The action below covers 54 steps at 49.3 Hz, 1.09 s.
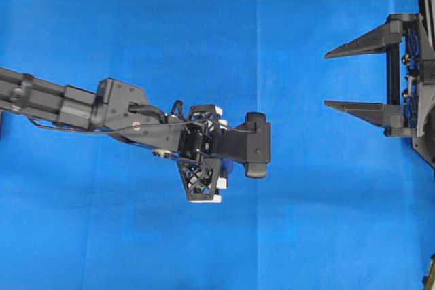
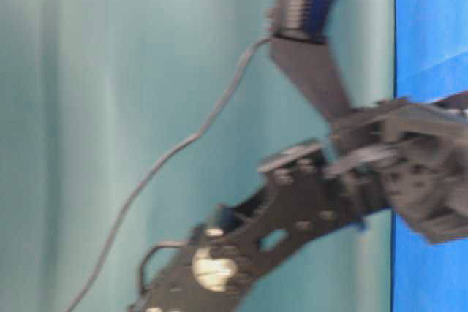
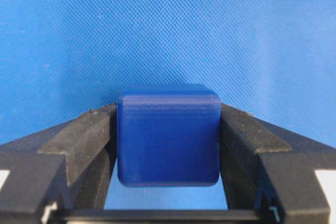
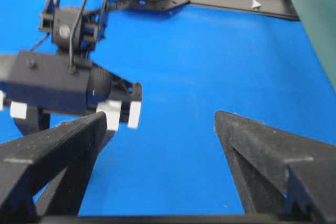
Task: Handover the blue block to the right arm after grasping it with the left arm, then place it in the designated position.
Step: 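Lower the left gripper around the blue cube and close it, then lift the cube with the left gripper and pull it toward the left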
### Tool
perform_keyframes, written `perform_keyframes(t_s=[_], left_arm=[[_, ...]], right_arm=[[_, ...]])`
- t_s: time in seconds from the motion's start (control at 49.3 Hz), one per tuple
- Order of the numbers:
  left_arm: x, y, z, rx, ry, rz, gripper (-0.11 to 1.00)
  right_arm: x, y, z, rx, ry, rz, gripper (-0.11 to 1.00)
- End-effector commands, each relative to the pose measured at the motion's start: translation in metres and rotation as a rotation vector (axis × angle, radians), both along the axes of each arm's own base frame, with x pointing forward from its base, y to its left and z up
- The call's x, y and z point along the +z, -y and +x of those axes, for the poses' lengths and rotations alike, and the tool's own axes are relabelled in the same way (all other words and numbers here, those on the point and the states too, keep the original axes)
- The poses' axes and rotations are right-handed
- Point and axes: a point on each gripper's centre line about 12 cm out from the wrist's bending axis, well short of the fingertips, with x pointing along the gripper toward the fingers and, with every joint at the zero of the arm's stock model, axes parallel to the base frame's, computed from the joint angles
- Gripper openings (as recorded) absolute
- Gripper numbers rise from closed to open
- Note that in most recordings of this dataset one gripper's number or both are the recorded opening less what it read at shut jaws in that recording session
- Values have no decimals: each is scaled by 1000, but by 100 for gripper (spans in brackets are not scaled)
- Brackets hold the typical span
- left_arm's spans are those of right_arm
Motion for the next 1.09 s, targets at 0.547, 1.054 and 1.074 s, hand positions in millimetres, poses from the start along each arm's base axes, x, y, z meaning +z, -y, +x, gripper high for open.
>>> perform_keyframes(t_s=[0.547,1.054,1.074], left_arm=[[140,0,-20,-8,160,-19,49],[203,-2,-27,-12,138,0,49],[205,-2,-27,-13,141,1,49]], right_arm=[[14,1,3,-2,42,1,98],[15,1,3,-2,45,1,98],[15,1,3,-2,45,1,98]])
